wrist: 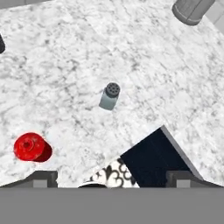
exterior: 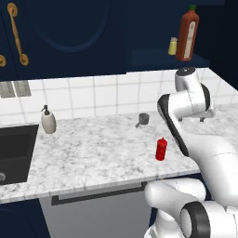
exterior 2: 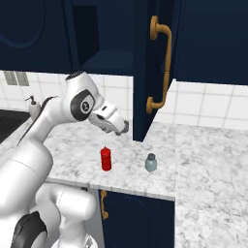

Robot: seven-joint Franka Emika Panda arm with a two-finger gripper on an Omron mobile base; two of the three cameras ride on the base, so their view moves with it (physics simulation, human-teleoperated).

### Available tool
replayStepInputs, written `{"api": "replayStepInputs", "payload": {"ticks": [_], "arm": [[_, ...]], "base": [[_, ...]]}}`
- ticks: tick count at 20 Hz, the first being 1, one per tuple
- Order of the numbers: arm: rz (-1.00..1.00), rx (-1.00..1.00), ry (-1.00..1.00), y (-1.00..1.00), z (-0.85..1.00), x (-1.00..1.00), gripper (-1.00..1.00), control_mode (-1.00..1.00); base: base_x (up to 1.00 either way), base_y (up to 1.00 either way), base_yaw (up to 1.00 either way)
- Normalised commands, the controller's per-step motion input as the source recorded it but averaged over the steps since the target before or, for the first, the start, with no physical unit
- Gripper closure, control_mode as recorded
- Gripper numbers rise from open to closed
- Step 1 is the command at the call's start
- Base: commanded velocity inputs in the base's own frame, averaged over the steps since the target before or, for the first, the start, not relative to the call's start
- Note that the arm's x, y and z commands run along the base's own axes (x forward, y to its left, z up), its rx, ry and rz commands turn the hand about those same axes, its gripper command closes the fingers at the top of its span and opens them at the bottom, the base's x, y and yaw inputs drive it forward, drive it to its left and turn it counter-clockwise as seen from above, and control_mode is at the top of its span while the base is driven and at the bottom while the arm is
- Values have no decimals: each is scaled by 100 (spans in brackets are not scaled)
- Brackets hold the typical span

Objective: Put the shaker and condiment bottle from the counter next to their counterparts in the cabinet.

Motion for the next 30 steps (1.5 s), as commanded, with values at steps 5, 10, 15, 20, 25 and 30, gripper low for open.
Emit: {"api": "replayStepInputs", "payload": {"ticks": [5, 10, 15, 20, 25, 30], "arm": [[-45, -22, -10, -71, -59, -8, -100, -100], [-15, 0, -5, -11, -6, 0, -100, -100], [-35, 0, -12, -36, -49, 0, -100, -100], [-11, 1, -12, -11, -6, 0, -100, -100], [0, -15, -39, 0, -5, 0, -100, -100], [-7, -36, -60, 0, -27, -12, -100, -100]], "base": [[0, 0, 0], [0, 0, 0], [0, 0, 0], [0, 0, 0], [0, 0, 0], [0, 0, 0]]}}
